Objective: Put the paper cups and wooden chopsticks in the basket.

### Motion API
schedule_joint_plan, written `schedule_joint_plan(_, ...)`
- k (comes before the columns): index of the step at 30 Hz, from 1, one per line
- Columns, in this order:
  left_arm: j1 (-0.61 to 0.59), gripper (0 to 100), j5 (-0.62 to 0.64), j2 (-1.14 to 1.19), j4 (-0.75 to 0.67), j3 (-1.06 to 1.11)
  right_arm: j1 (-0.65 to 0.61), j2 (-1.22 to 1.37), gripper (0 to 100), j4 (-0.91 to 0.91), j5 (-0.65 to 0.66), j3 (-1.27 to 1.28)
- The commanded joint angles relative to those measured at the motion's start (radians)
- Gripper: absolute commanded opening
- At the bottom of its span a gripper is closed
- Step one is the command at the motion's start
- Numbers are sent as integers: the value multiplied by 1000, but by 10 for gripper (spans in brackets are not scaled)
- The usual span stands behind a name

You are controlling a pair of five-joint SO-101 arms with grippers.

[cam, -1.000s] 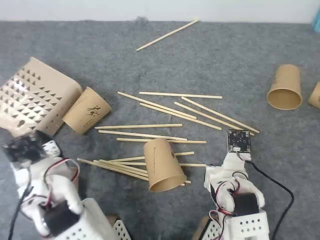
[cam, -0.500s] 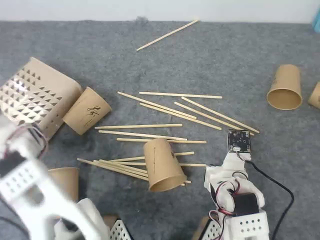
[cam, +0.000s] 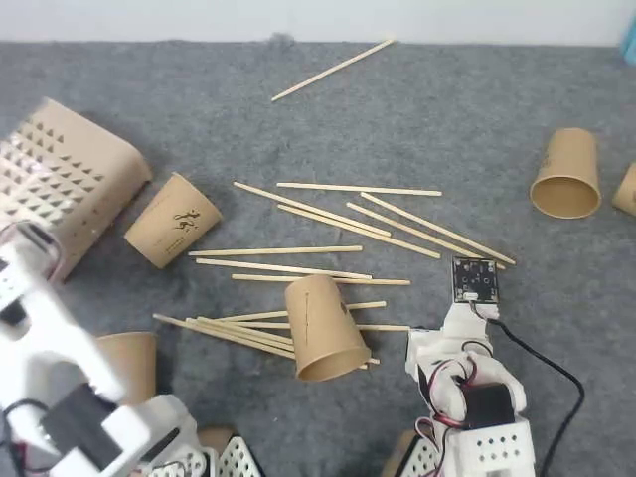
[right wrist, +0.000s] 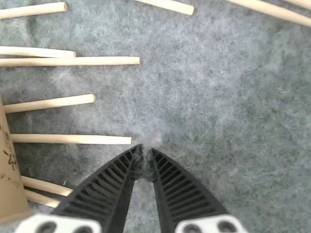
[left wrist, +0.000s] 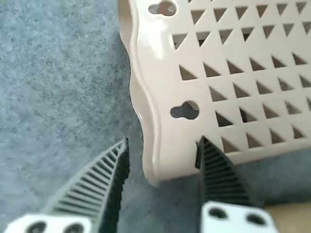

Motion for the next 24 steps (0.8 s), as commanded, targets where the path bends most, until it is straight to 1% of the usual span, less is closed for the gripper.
schedule_joint_plan(1, 9, 210, 187, 43, -104, -1, -7, -21, 8, 5, -12, 18)
schedule_joint_plan(4, 31, 210, 311, 41, -206, -4, -7, -21, 8, 5, -12, 18)
schedule_joint_plan(7, 75, 210, 371, 57, -350, 4, -7, -21, 8, 5, -12, 18)
schedule_joint_plan(10, 123, 211, 379, 97, -523, 44, -7, -21, 8, 5, -12, 18)
schedule_joint_plan(16, 201, 211, 381, 241, -953, 162, -7, -21, 8, 5, -12, 18)
schedule_joint_plan(19, 227, 207, 377, 319, -1140, 199, -7, -21, 8, 5, -12, 18)
schedule_joint_plan(22, 236, 203, 381, 393, -1269, 188, -7, -21, 8, 5, -12, 18)
schedule_joint_plan(24, 238, 159, 381, 437, -1295, 140, -7, -21, 8, 5, -12, 18)
